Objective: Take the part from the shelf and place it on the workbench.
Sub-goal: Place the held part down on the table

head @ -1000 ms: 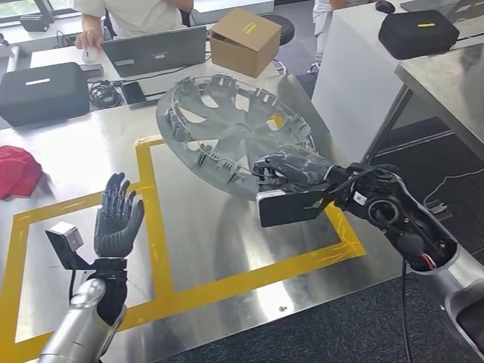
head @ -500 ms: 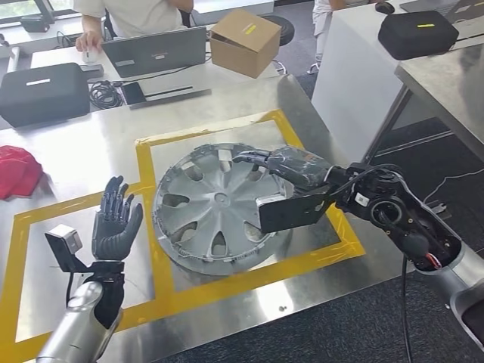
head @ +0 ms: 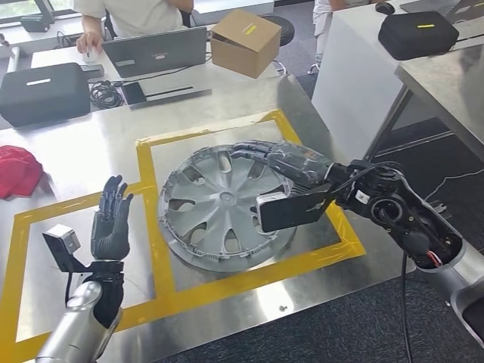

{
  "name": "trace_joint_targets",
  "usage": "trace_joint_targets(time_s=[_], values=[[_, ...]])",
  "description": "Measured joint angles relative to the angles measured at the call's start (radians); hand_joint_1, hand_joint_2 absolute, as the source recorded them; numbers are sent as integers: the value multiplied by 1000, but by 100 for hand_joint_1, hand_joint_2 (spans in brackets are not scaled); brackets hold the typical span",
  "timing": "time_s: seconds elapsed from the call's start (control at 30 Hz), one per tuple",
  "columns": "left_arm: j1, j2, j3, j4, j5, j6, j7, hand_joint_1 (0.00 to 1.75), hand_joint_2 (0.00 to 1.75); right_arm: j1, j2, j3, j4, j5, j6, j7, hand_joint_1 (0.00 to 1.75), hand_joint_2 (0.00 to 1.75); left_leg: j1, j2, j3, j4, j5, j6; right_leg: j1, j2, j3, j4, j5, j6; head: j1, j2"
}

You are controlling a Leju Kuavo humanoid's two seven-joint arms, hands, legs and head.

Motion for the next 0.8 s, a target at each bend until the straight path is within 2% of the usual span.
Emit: trace_joint_targets(time_s=[0.57, 0.67, 0.8], values=[[2, 0, 7, -7, -4, 3, 0, 0, 0, -1, -1, 6, 1, -4, -11, 0, 0, 0, 0, 0, 0, 0, 0, 0, 0, 0, 0, 0, 0, 0, 0, 0], [5, 0, 11, -12, -5, 11, 7, 0, 0, -3, -1, 2, 2, -31, -48, -5, 0, 0, 0, 0, 0, 0, 0, 0, 0, 0, 0, -1, 0, 0, 0, 0], [7, 0, 15, -21, -6, 33, 15, 0, 0, -8, 1, -22, 8, -102, -161, -31, 0, 0, 0, -1, 0, 0, 0, 0, 0, 0, 1, -1, 0, 0, 0, 0]])
